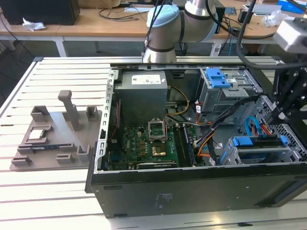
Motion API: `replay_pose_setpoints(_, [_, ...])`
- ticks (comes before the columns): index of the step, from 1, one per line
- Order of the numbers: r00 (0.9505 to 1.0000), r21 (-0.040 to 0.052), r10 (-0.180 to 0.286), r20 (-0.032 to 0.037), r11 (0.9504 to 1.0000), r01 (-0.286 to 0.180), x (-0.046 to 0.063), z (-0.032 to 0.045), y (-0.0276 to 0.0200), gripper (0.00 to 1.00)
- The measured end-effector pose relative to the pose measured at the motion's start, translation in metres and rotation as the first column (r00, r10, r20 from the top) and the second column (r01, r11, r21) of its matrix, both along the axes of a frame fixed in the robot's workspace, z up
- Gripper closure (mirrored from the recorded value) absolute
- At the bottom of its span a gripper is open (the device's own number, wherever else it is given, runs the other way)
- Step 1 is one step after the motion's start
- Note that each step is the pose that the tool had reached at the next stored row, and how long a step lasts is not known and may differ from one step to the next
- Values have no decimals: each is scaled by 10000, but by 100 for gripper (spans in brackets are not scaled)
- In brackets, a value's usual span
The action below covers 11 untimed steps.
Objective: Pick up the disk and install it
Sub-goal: 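Insert the second disk wire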
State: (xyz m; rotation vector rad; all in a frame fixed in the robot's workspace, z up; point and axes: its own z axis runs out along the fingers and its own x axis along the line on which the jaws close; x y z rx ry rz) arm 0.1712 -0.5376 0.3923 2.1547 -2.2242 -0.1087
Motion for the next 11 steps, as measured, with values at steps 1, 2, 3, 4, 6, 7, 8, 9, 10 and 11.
replay_pose_setpoints(1, [10000, -7, 1, 0, 10000, -1, 0, 69, 4, 89])
replay_pose_setpoints(2, [10000, -7, 0, -1, 10000, 0, 0, 89, 4, 89])
replay_pose_setpoints(3, [10000, -5, 0, 0, 10000, 0, 0, 91, 4, 89])
replay_pose_setpoints(4, [10000, -4, 1, 0, 10000, -1, 0, 91, 4, 89])
replay_pose_setpoints(6, [10000, -7, 0, 0, 10000, 0, 0, 93, 4, 89])
replay_pose_setpoints(7, [10000, -7, 0, 0, 10000, 0, 0, 93, 4, 89])
replay_pose_setpoints(8, [10000, -7, 0, 0, 10000, 0, 0, 94, 4, 89])
replay_pose_setpoints(9, [10000, -6, 0, 0, 10000, 0, 0, 94, 4, 89])
replay_pose_setpoints(10, [10000, -7, 0, 0, 10000, 0, 0, 94, 4, 89])
replay_pose_setpoints(11, [10000, -7, 0, 0, 10000, 0, 0, 95, 4, 89])
